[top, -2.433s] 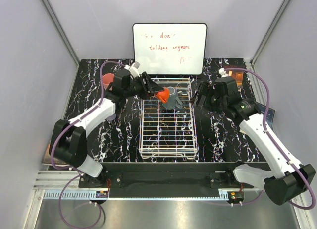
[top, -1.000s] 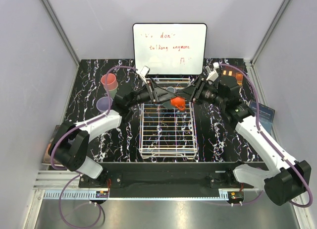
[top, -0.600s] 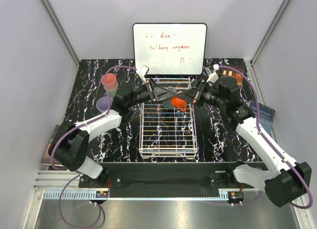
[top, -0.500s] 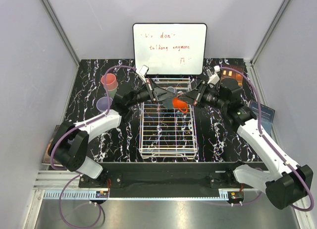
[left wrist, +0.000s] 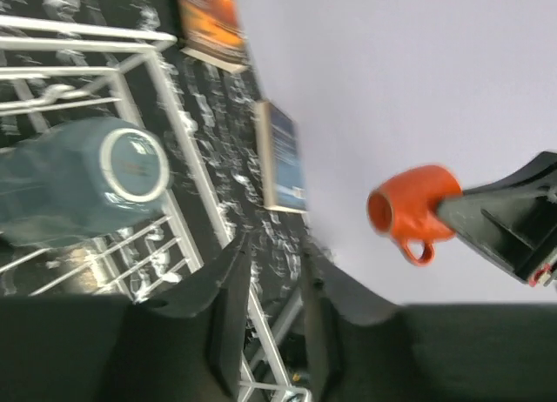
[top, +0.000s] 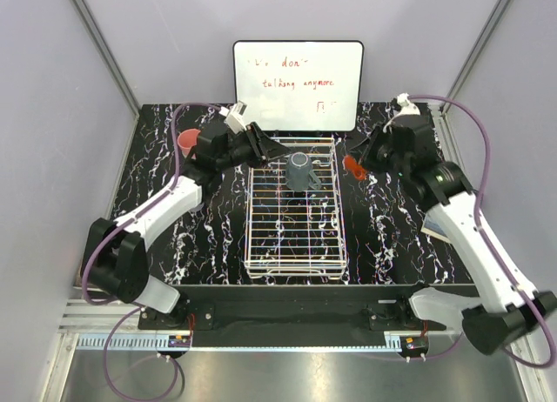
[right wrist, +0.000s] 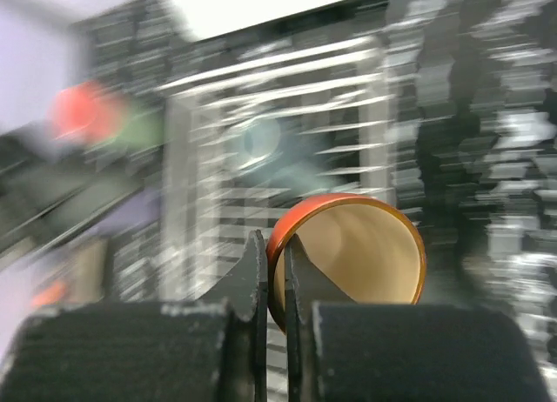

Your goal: Unload the cups from the dish rack

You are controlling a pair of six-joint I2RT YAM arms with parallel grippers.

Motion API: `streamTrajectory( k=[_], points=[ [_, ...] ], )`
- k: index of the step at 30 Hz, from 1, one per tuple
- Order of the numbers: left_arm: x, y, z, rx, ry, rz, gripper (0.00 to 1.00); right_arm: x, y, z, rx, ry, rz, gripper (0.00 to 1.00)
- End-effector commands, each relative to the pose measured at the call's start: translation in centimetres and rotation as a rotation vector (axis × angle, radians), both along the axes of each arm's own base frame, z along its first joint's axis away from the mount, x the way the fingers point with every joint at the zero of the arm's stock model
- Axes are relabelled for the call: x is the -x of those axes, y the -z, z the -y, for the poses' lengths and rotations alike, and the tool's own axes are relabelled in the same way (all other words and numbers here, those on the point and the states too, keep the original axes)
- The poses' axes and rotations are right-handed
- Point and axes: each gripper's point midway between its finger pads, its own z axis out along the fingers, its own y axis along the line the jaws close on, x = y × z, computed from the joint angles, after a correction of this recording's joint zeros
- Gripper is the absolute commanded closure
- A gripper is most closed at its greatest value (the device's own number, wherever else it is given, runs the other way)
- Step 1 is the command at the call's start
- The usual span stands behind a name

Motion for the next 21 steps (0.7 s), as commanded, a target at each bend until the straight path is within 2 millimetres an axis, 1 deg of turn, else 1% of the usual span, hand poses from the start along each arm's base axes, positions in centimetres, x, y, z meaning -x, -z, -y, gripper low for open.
streamTrajectory(
  k=[1, 2, 3, 4, 5, 6, 7, 8, 9, 10, 11, 12, 13, 15, 16, 17, 18, 20, 21],
  points=[
    [-0.3, -0.7, -2.2, -0.185, -0.107, 0.041, 0.53, -3.4, 5.0, 7.5, 0.43, 0.297, -0.14, 1.0],
    [0.0, 0.3, -2.9, -0.231, -0.129, -0.001, 0.51, -3.9, 5.2, 7.8, 0.45, 0.315, -0.151, 1.0],
    [0.1, 0.2, -3.2, -0.243, -0.134, -0.005, 0.5, -4.5, 5.4, 8.4, 0.459, 0.34, -0.166, 1.0],
    [0.6, 0.9, -3.4, -0.27, -0.134, -0.036, 0.48, -5.7, 6.2, 8.4, 0.472, 0.347, -0.198, 1.0],
    [0.6, 1.3, -3.9, -0.297, -0.155, -0.039, 0.47, -6.3, 6.8, 8.5, 0.467, 0.359, -0.224, 1.0],
    [0.9, 1.2, -4.3, -0.312, -0.167, -0.041, 0.46, -7.1, 7.5, 8.9, 0.45, 0.368, -0.263, 1.0],
    [1.1, 1.6, -4.5, -0.334, -0.176, -0.049, 0.45, -8.6, 8.6, 8.8, 0.44, 0.371, -0.306, 1.0],
    [1.3, 2.5, -5.2, -0.382, -0.198, -0.071, 0.43, -9.1, 9.5, 9.0, 0.416, 0.386, -0.353, 1.0],
    [1.5, 2.7, -5.5, -0.401, -0.207, -0.077, 0.42, -9.9, 10.2, 8.8, 0.388, 0.381, -0.38, 1.0],
    [1.9, 3.3, -5.9, -0.43, -0.21, -0.098, 0.42, -11.3, 11.1, 9.3, 0.382, 0.402, -0.405, 1.0],
    [2.0, 3.6, -6.2, -0.455, -0.22, -0.099, 0.41, -12.2, 11.5, 9.5, 0.373, 0.421, -0.413, 1.0],
    [2.1, 3.8, -6.5, -0.47, -0.227, -0.107, 0.41, -13.6, 12.1, 9.5, 0.381, 0.429, -0.422, 1.0],
    [2.5, 4.0, -6.9, -0.489, -0.232, -0.116, 0.41, -14.4, 12.4, 9.8, 0.375, 0.44, -0.427, 1.0],
    [2.7, 4.3, -7.5, -0.522, -0.25, -0.107, 0.39, -16.0, 13.0, 9.6, 0.371, 0.435, -0.431, 1.0],
    [2.9, 4.1, -7.6, -0.526, -0.251, -0.099, 0.39, -17.5, 13.7, 9.3, 0.374, 0.435, -0.436, 1.0],
    [3.1, 4.4, -7.8, -0.535, -0.253, -0.105, 0.38, -18.2, 14.1, 9.4, 0.38, 0.434, -0.438, 1.0],
    [3.2, 4.3, -7.9, -0.534, -0.253, -0.106, 0.38, -19.3, 15.3, 9.1, 0.383, 0.429, -0.452, 1.0],
    [3.5, 4.5, -8.0, -0.537, -0.247, -0.114, 0.38, -20.0, 16.8, 8.9, 0.382, 0.412, -0.484, 1.0],
    [3.6, 4.5, -7.9, -0.537, -0.241, -0.116, 0.39, -20.6, 17.8, 8.6, 0.385, 0.405, -0.504, 1.0]
  ],
)
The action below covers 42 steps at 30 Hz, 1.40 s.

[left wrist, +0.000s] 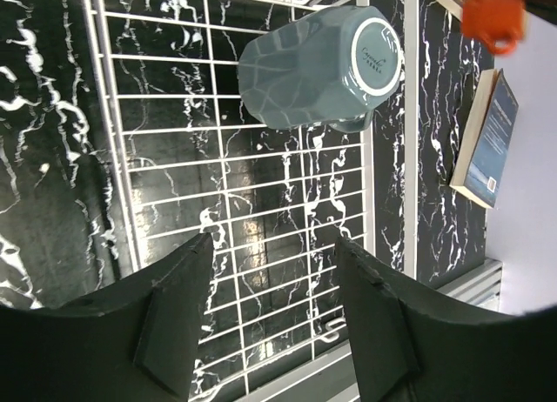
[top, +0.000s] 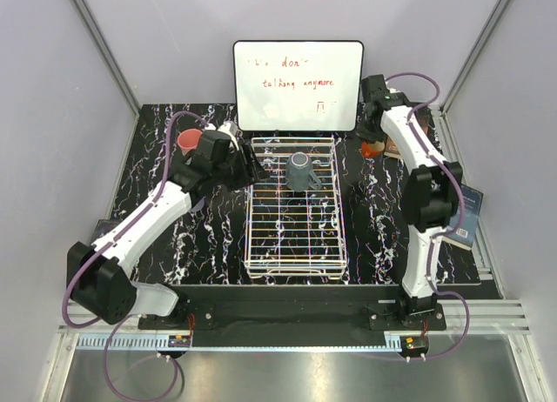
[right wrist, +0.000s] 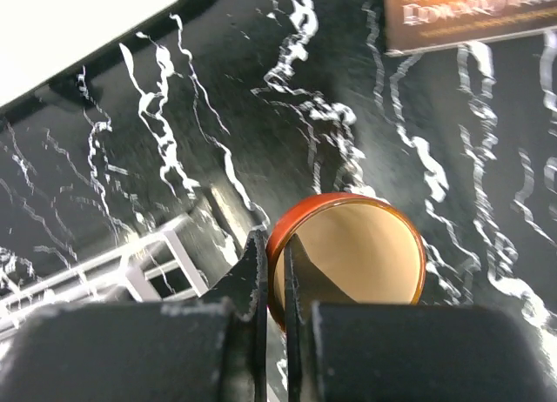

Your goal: Unload the cups from the dish rack

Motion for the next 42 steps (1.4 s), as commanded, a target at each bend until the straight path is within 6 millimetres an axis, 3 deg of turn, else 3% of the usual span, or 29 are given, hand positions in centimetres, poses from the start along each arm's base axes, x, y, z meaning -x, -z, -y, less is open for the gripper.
streamTrajectory(
  k=[1, 8, 15, 25, 29, 34, 37, 42],
  points=[
    [0.4, -2.0, -0.6, -0.014, 0.001, 0.059, 0.39, -2.0, 1.2, -0.9, -0.026, -0.006, -0.018, 1.0],
    [0.9, -1.1, -1.3, -0.042, -0.014, 0.037, 0.4, -2.9, 5.6, 0.5, 0.049, 0.013, -0.106, 1.0],
    [1.2, -0.5, -1.8, -0.067, -0.031, 0.018, 0.4, -1.9, 9.0, 2.0, 0.128, 0.05, -0.183, 1.0],
    [1.6, 0.2, -1.9, -0.083, -0.033, 0.002, 0.4, -0.1, 11.3, 0.3, 0.026, 0.034, -0.244, 0.97],
    [1.6, 0.4, -1.7, -0.086, -0.021, -0.002, 0.4, 0.6, 10.7, -0.1, -0.005, 0.025, -0.219, 0.82],
    [1.6, 0.5, -1.3, -0.092, -0.009, -0.003, 0.4, 0.5, 9.4, -0.5, -0.036, 0.013, -0.177, 0.73],
    [1.5, 0.4, -1.2, -0.094, -0.003, 0.001, 0.39, 0.3, 7.8, -0.9, -0.056, 0.004, -0.142, 0.64],
    [1.0, -0.1, -0.9, -0.103, 0.005, 0.02, 0.37, -0.5, 3.2, -1.2, -0.08, -0.003, -0.039, 0.47]
  ],
)
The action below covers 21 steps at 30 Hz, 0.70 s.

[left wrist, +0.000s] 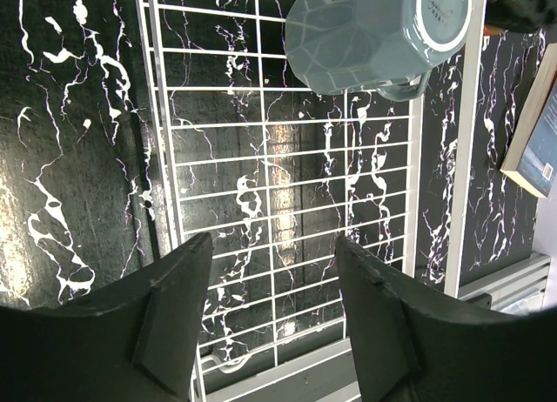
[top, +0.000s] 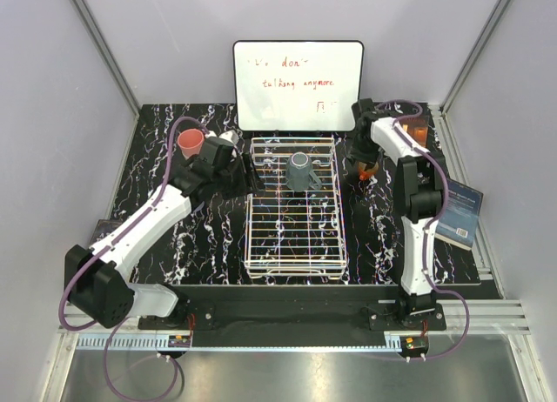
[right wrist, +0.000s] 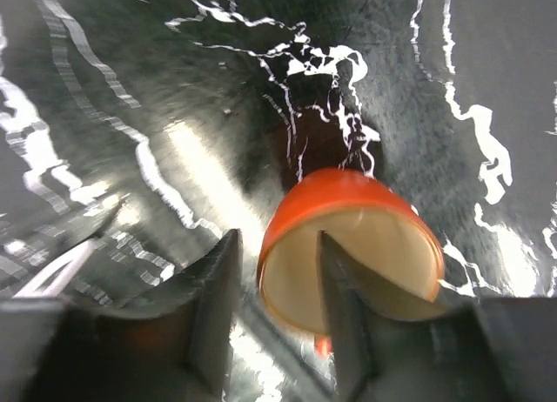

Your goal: Unload the cups from the dish rack

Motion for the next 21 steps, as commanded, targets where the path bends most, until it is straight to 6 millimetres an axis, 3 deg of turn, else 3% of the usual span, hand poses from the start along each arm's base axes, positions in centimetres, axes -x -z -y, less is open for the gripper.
streamTrajectory(
  k=[1, 5, 9, 11, 12, 13, 14, 17, 19, 20, 21],
  points=[
    [-1.3, -2.0, 0.5, -0.002, 0.012, 0.075, 0.36, -2.3, -10.2, -0.7, -0.069, 0.003, 0.245, 0.44],
    [-2.0, -2.3, 0.7, -0.011, 0.013, 0.086, 0.33, -2.7, -15.0, -0.8, -0.085, -0.004, 0.349, 0.22],
    [-3.2, -2.6, 1.1, -0.03, 0.017, 0.105, 0.32, -1.5, -19.6, -1.0, -0.121, -0.022, 0.43, 0.16],
    [-4.2, -1.6, 1.5, -0.068, 0.037, 0.097, 0.31, -0.1, -22.1, -1.9, -0.182, -0.051, 0.49, 0.16],
    [-5.0, -2.0, 2.0, -0.071, 0.043, 0.112, 0.31, 0.5, -22.7, -2.4, -0.214, -0.066, 0.509, 0.16],
    [-5.4, -1.9, 2.3, -0.08, 0.055, 0.114, 0.31, 2.3, -23.6, -3.3, -0.28, -0.108, 0.526, 0.16],
    [-6.5, -1.7, 2.8, -0.108, 0.061, 0.124, 0.31, 2.6, -24.6, -3.9, -0.318, -0.122, 0.568, 0.15],
    [-8.3, -1.5, 3.7, -0.158, 0.06, 0.155, 0.29, 6.2, -26.0, -5.6, -0.422, -0.209, 0.59, 0.12],
    [-9.2, -1.5, 4.1, -0.18, 0.054, 0.171, 0.27, 8.8, -26.6, -5.7, -0.442, -0.242, 0.604, 0.11],
    [-9.7, -2.5, 4.7, -0.171, 0.06, 0.194, 0.27, 9.6, -26.8, -5.8, -0.442, -0.262, 0.612, 0.11],
    [-10.2, -1.9, 5.0, -0.181, 0.059, 0.188, 0.26, 10.4, -26.8, -5.8, -0.44, -0.278, 0.616, 0.11]
  ],
)
